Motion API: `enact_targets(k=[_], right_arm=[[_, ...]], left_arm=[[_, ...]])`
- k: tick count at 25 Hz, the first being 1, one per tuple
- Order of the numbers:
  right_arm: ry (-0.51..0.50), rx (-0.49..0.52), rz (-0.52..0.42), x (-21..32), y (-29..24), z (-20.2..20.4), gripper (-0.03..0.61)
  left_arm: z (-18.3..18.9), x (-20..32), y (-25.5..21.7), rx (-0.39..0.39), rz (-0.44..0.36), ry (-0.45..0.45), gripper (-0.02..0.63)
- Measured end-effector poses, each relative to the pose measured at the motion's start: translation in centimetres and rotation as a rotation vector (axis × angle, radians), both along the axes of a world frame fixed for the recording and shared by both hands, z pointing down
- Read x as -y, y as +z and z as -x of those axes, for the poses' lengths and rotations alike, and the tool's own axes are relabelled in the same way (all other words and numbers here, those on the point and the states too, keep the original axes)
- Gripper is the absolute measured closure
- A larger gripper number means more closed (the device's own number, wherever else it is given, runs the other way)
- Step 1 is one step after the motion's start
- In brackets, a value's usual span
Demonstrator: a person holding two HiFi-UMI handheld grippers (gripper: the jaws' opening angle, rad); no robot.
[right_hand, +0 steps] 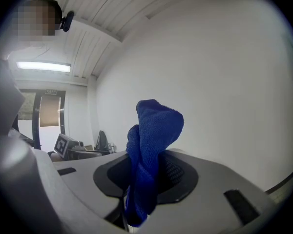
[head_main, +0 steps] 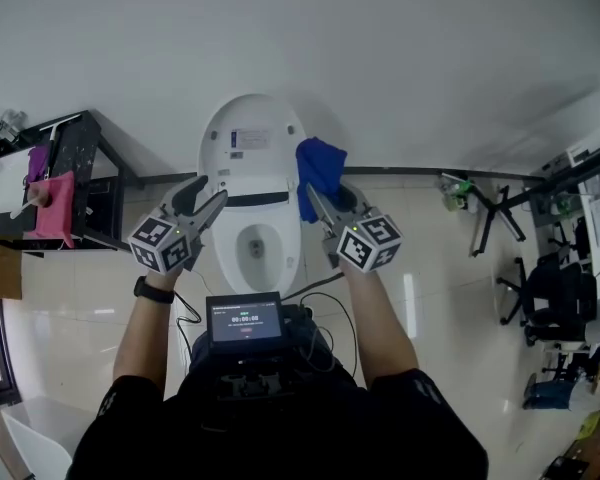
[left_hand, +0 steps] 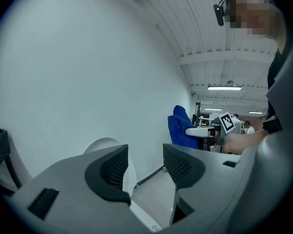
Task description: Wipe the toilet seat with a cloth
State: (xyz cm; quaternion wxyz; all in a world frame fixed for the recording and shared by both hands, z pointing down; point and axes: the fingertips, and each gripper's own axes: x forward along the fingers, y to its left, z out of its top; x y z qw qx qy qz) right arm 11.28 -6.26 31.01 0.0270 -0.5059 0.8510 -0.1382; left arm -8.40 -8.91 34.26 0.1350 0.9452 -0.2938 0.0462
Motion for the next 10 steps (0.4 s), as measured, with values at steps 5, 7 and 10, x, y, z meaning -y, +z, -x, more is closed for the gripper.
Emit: enact_targets(k=[5, 7, 10], right_arm=[[0.004, 0.008, -0.021, 0.1, -1.0, 0.0, 0.456], [0.004, 0.008, -0.027, 0.1, -1.2, -0.2, 0.456], [0.001, 0.008, -0.036, 0.2, -1.5, -0.2, 0.457]], left_arm=[[0.3, 0.2, -0.6, -0.018, -0.001, -0.009, 0.385], [0.1, 0.0, -0.8, -0.021, -0.003, -0.011, 0.387], [0.0, 0.0, -1.1, -0.019, -0.014, -0.013, 0.385]])
